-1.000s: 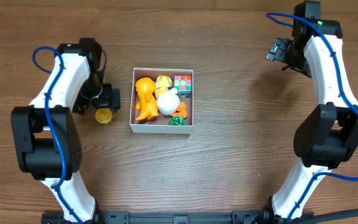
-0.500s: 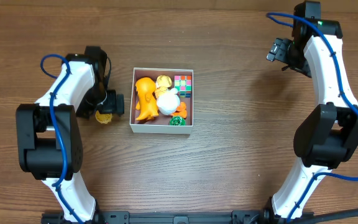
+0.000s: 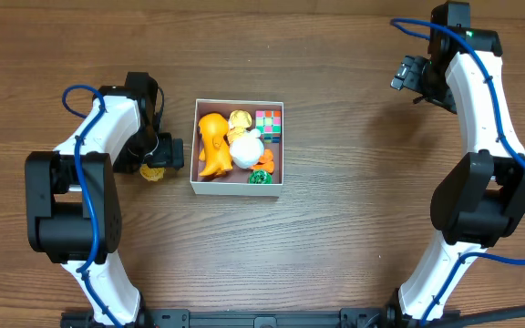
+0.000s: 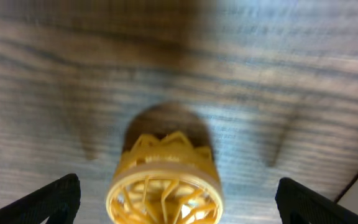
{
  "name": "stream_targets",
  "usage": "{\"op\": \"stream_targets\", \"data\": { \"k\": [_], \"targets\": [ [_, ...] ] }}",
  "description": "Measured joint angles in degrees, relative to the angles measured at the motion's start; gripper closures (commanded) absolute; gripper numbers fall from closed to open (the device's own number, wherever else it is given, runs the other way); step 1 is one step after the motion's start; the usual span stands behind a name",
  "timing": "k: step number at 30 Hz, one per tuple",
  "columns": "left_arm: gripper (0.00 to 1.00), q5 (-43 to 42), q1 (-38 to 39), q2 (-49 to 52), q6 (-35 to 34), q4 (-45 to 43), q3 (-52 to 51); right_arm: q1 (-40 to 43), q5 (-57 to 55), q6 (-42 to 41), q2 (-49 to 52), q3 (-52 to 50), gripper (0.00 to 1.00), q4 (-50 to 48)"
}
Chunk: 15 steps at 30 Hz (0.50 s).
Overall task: Pack container
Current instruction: 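Move the left gripper down over the gold coin and grasp it, then close the left gripper on the gold coin and lift it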
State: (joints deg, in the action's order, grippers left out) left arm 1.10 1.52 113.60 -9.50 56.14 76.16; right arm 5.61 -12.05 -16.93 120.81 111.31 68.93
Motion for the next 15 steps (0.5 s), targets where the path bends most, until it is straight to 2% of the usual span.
{"op": "stream_targets", "data": {
  "k": [15],
  "targets": [
    [0.0, -0.02, 0.0, 0.0, 0.02, -2.86, -2.54, -0.02, 0.02, -0.02, 0.0, 0.0, 0.0, 0.02]
  ]
}}
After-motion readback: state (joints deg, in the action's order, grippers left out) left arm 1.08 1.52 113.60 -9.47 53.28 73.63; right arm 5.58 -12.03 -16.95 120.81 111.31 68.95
